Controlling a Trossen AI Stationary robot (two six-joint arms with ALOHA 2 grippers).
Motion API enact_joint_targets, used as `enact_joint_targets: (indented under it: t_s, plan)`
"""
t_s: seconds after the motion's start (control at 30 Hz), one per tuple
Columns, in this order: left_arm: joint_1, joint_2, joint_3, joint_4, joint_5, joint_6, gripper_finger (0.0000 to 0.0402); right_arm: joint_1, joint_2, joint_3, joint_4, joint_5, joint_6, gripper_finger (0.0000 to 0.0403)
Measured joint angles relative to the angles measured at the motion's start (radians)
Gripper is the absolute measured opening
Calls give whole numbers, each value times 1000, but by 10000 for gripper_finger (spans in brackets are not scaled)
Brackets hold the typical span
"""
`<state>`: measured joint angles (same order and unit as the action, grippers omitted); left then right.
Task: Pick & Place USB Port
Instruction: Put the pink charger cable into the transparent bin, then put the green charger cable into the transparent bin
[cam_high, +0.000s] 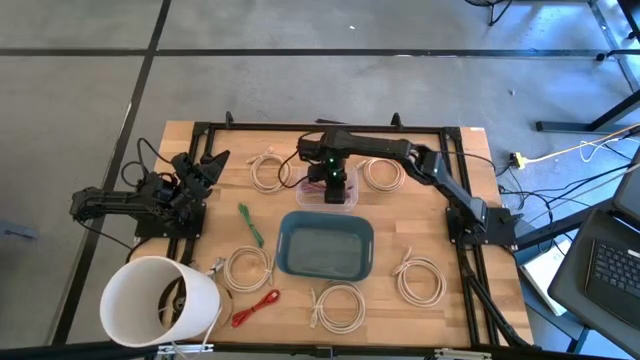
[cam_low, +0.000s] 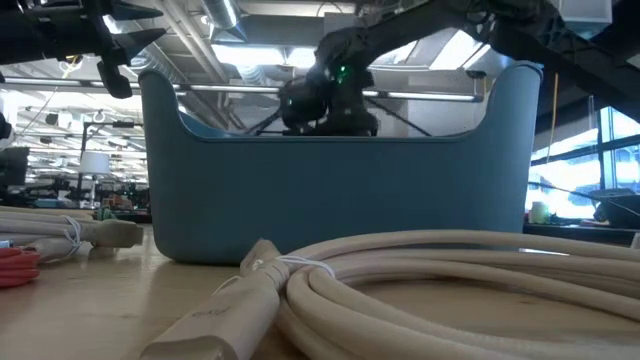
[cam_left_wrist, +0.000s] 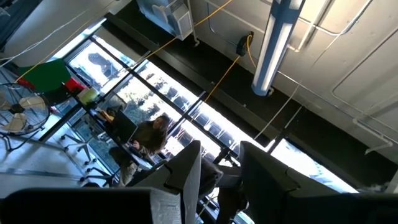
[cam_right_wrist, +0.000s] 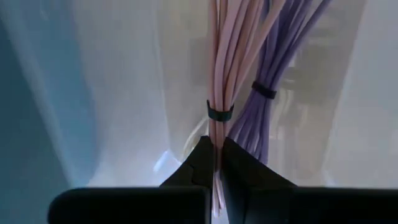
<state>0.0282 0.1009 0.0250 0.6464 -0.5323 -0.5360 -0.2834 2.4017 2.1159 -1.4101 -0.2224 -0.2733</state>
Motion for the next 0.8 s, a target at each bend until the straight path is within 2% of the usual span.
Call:
enact_joint_targets:
  t_s: [0.3, 0.37, 0.6, 0.8]
  plan:
    - [0, 0, 0, 0, 0, 0, 104, -4, 45, 0, 19, 34, 2, 12]
    - [0, 0, 0, 0, 0, 0, 104, -4, 45, 0, 27, 35, 4, 30]
    - [0, 0, 0, 0, 0, 0, 104, -4, 38, 29, -28, 36, 57, 128]
    - [0, 0, 0, 0, 0, 0, 104, -4, 21, 140, -85, 39, 94, 171]
